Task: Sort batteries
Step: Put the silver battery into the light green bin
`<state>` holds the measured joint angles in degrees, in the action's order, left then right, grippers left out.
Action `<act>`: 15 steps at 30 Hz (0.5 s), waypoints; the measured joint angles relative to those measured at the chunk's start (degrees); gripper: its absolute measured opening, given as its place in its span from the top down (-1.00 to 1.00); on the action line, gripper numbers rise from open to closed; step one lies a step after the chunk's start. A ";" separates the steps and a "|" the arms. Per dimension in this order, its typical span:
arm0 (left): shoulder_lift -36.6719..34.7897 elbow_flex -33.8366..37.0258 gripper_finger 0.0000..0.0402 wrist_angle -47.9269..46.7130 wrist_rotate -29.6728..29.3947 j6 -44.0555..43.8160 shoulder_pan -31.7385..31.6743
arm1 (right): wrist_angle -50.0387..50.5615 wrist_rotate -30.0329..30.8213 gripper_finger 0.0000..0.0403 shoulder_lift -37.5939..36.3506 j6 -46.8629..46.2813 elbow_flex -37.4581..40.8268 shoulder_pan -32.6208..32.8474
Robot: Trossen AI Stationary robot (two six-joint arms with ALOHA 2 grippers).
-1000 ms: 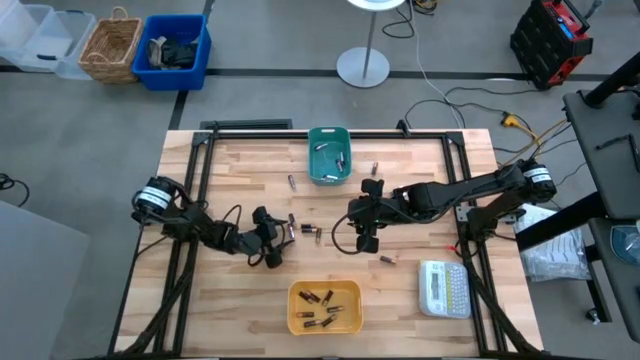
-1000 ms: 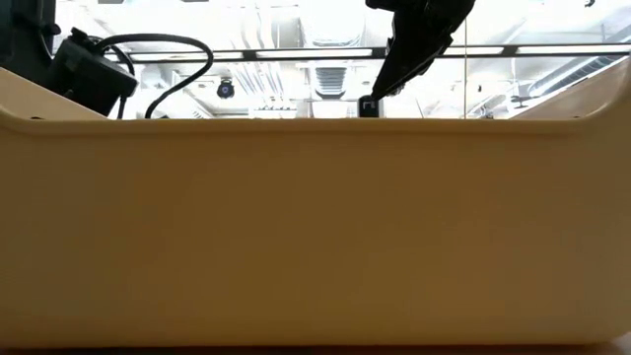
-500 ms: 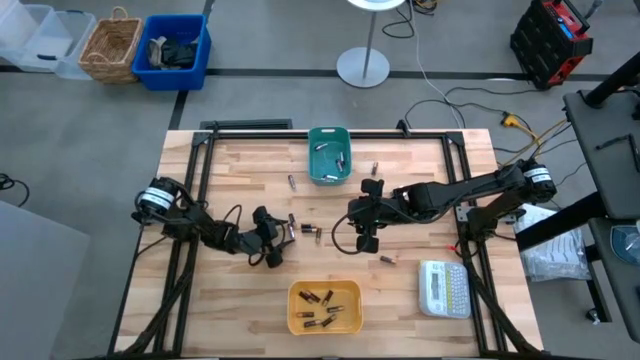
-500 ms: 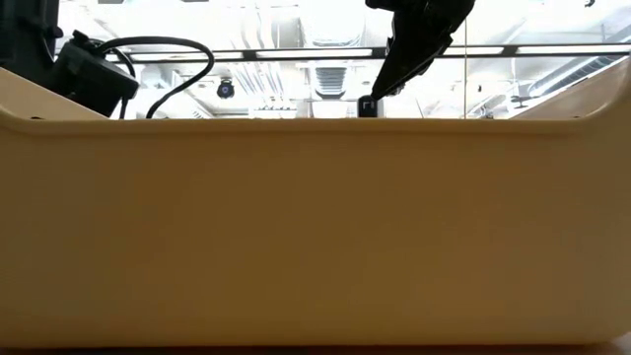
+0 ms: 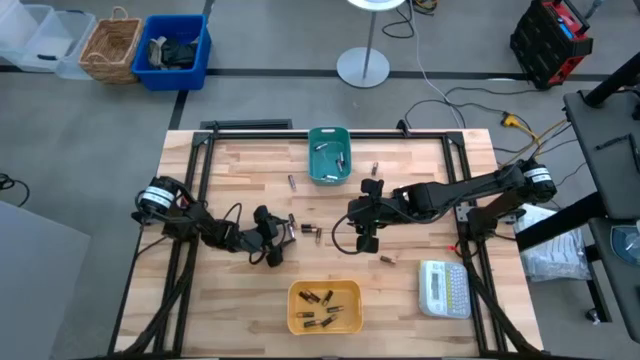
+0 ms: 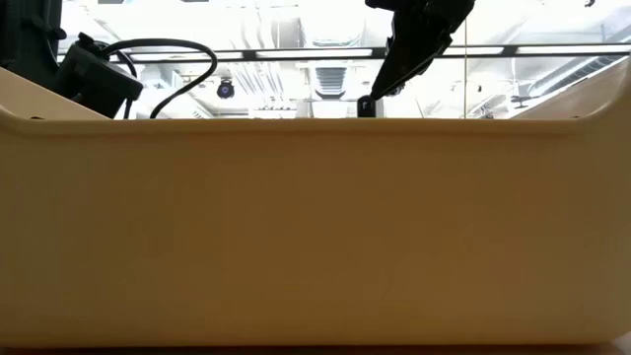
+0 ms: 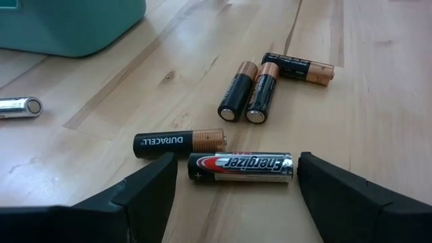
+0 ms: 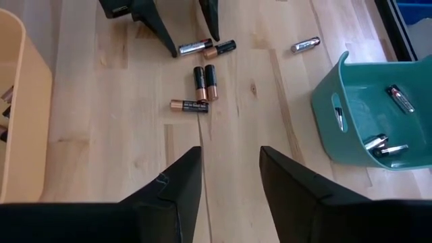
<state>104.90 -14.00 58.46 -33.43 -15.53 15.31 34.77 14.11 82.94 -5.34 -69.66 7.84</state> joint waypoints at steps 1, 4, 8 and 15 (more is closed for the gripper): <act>0.00 0.00 -0.41 0.00 0.02 0.00 0.00 | 0.01 0.00 0.31 0.00 0.04 0.02 0.01; 0.00 0.02 -0.41 0.00 0.51 0.00 -0.12 | 0.01 0.00 0.34 0.00 0.04 0.04 0.01; -0.02 0.03 -0.41 0.00 1.04 0.00 -0.22 | -0.05 0.00 0.34 0.00 0.03 0.04 0.00; -0.02 0.07 -0.40 0.00 1.37 0.44 -0.24 | -0.44 0.00 0.29 0.00 0.01 0.06 0.01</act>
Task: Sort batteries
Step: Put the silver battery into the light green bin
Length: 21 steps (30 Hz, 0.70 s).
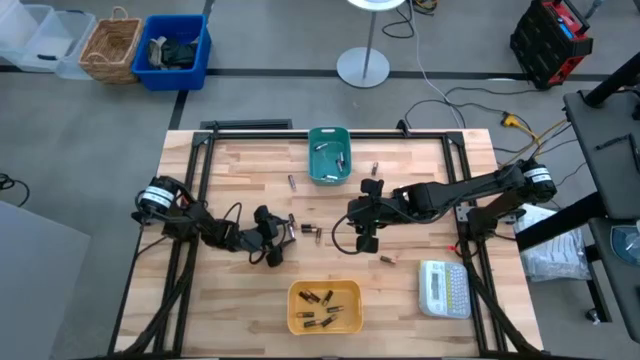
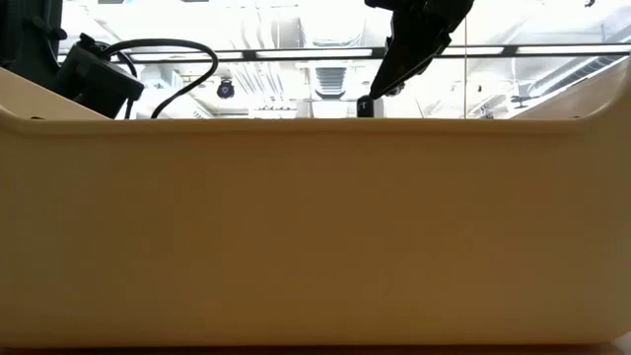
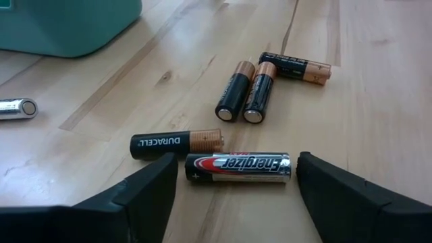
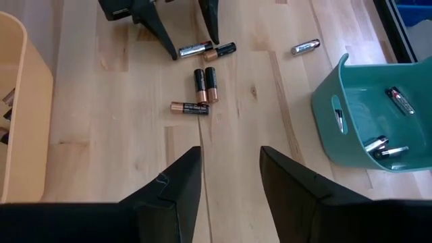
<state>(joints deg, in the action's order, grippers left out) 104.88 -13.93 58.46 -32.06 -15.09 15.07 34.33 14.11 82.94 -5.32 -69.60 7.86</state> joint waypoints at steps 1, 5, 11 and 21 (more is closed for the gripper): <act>0.00 0.00 -0.39 0.00 0.00 0.01 0.00 | -0.02 0.00 0.29 0.00 0.00 0.00 -0.01; 0.00 0.07 -0.35 0.00 0.07 0.02 0.02 | -0.21 0.00 0.30 0.00 0.00 0.09 -0.02; 0.00 0.09 -0.29 0.00 0.27 0.02 0.02 | -0.31 0.00 0.35 0.00 0.00 0.11 -0.01; 0.00 0.09 -0.11 -0.04 0.46 0.02 0.02 | -0.34 0.00 0.34 0.00 0.00 0.20 -0.02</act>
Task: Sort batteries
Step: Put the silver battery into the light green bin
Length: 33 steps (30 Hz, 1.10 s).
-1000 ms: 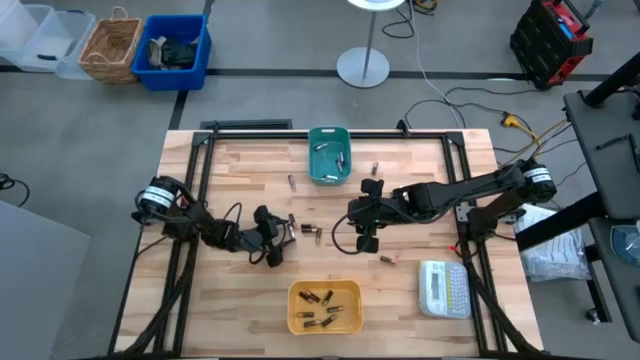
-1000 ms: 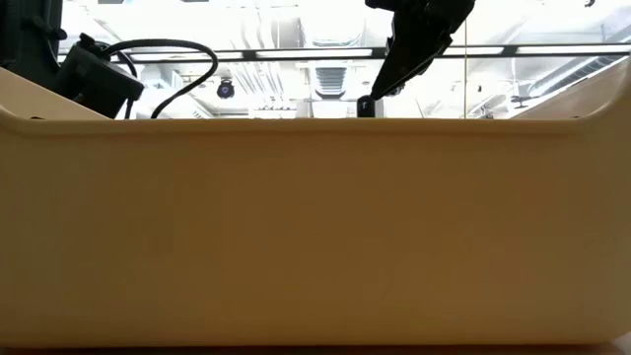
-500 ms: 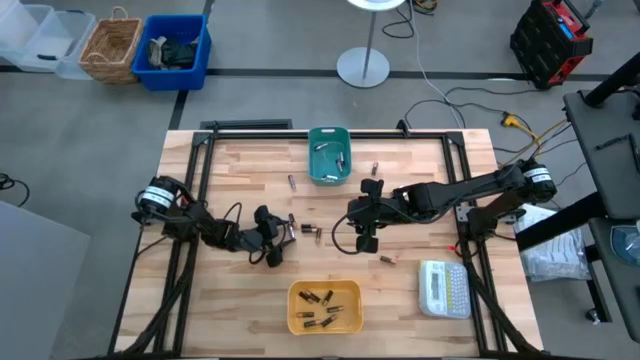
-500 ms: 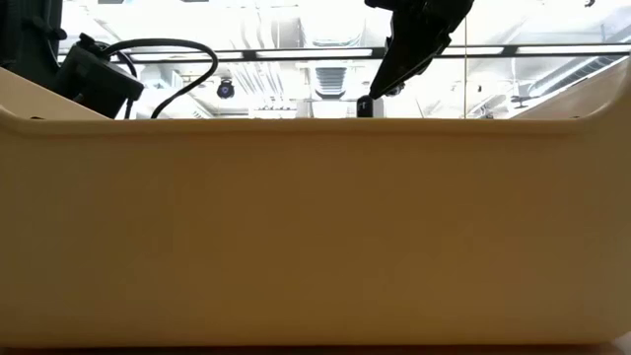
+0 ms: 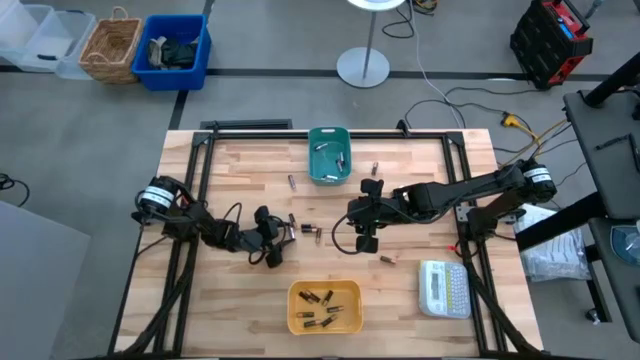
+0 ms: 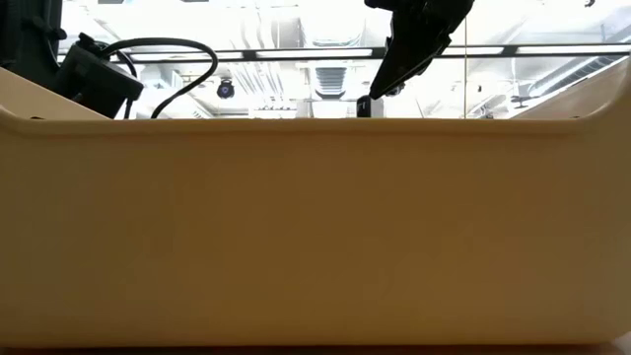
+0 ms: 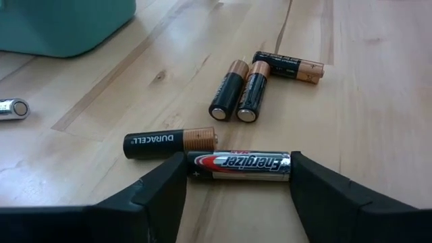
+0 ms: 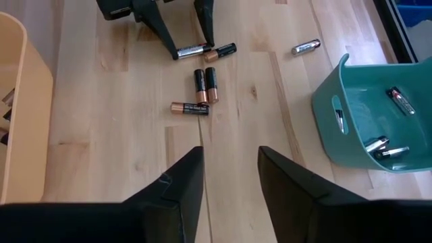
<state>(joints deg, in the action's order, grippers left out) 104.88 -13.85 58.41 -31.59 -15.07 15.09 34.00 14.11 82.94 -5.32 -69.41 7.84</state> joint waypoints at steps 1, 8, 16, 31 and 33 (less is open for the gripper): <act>0.00 0.00 -0.10 -0.01 0.00 0.00 0.00 | 0.00 0.00 0.33 0.00 0.00 0.00 0.00; 0.00 0.02 -0.09 -0.09 -0.11 -0.30 0.00 | -0.02 0.00 0.31 0.00 0.00 0.00 0.01; -0.22 0.07 -0.08 -0.17 -0.22 -0.53 0.00 | 0.00 -0.01 0.38 0.00 -0.02 0.09 0.00; -2.18 1.21 -0.08 -0.63 0.39 -2.07 0.02 | -0.02 -0.02 0.32 0.00 -0.20 0.11 0.02; -2.73 1.29 -0.08 -0.74 0.66 -1.93 0.04 | -0.02 -0.01 0.34 0.00 -0.19 0.11 0.02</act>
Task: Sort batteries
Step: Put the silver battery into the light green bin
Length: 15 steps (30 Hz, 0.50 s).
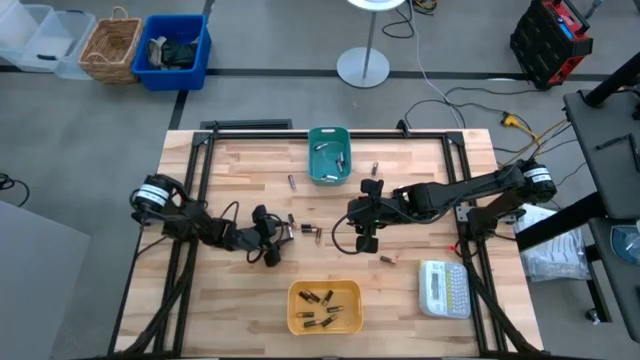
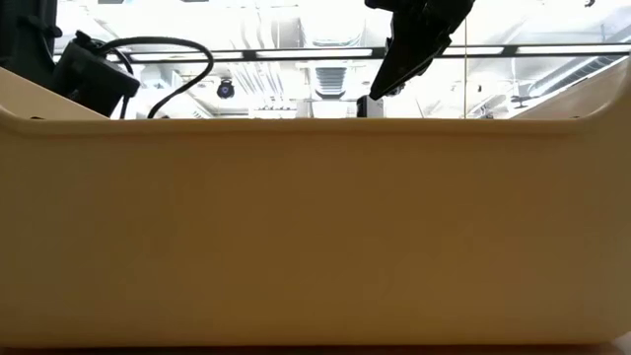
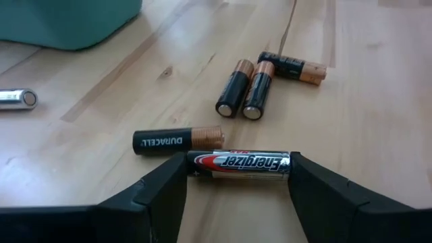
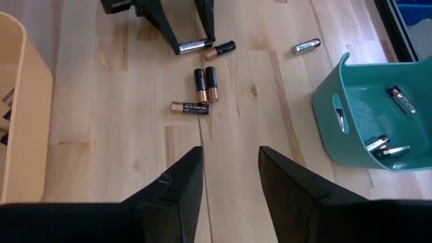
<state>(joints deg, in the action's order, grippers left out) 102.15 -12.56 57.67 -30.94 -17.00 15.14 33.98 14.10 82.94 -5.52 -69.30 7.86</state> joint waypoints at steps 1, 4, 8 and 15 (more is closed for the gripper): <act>-0.34 0.02 -0.08 0.00 0.04 0.10 0.02 | 0.00 -0.01 0.35 -0.01 0.00 0.00 -0.02; -1.70 0.07 -0.08 -1.15 0.06 0.28 0.02 | 0.00 -0.01 0.38 0.00 0.02 0.00 -0.02; -3.34 0.07 -0.08 -3.47 0.13 0.05 0.02 | 0.02 -0.01 0.40 0.00 0.02 0.00 -0.02; -6.28 0.04 -0.08 -5.64 0.13 0.59 0.07 | 0.02 -0.01 0.36 0.00 0.02 0.00 0.00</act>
<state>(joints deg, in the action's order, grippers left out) 95.87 -12.51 52.03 -30.81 -16.41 15.20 34.00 14.09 82.94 -5.50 -69.30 7.86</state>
